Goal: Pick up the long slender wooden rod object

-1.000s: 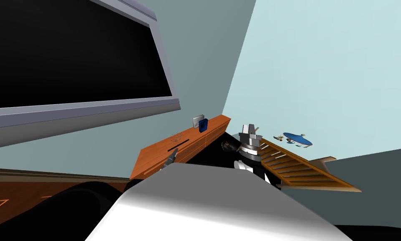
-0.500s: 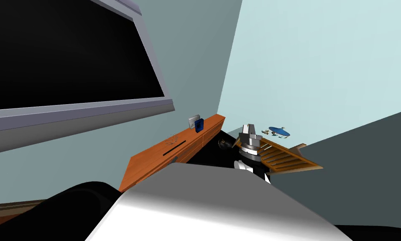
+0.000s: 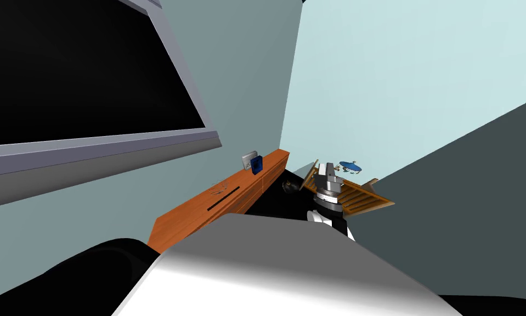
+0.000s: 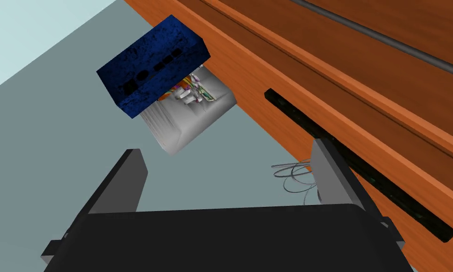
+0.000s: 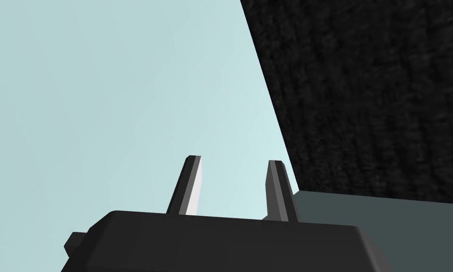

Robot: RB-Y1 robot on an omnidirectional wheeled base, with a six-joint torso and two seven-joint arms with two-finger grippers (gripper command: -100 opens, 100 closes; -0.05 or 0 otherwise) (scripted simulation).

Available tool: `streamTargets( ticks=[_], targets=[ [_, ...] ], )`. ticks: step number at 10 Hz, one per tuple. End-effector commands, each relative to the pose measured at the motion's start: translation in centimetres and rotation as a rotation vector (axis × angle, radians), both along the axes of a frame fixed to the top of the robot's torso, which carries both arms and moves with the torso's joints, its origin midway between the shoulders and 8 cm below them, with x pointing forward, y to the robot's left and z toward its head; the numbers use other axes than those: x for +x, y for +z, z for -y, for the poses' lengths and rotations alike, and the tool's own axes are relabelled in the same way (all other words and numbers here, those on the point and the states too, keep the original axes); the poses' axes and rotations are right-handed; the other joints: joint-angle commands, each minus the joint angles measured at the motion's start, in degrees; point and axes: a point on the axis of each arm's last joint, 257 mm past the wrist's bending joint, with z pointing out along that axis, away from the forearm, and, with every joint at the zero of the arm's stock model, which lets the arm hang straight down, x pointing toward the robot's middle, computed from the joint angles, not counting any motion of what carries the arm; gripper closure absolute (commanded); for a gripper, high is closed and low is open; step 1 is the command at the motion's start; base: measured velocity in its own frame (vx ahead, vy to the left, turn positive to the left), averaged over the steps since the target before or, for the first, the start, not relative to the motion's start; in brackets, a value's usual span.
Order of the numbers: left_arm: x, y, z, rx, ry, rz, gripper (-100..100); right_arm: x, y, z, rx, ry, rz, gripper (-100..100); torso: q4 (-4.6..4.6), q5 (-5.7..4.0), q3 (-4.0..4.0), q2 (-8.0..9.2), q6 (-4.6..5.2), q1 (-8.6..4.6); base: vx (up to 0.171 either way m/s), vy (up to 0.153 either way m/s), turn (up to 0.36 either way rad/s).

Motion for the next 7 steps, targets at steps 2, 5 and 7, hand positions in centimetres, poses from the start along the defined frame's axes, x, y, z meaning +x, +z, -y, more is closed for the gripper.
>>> streamTargets(
  ticks=[2, 5, 7],
  targets=[
    [-3.2, -2.5, -1.3, 0.046, -0.023, -0.091, -100, 0.0, 0.0, 0.0, 0.0, 0.0, 0.0, 0, 0.0, -0.01, -0.01, -0.02, 0.05, -0.02, 0.016, -0.005, -0.218],
    [-5.9, -4.2, -2.1, 0.086, -0.053, -0.161, -100, 0.0, 0.0, 0.0, 0.0, 0.0, 0.0, 0, 0.0, 0.0, -0.02, -0.04, 0.06, 0.0, 0.016, 0.001, -0.155],
    [-9.2, -6.1, -3.6, 0.136, -0.082, -0.246, -100, 0.0, 0.0, 0.0, 0.0, 0.0, 0.0, 0, -0.02, 0.0, -0.05, -0.09, 0.05, 0.01, 0.032, 0.001, -0.224]
  ],
)
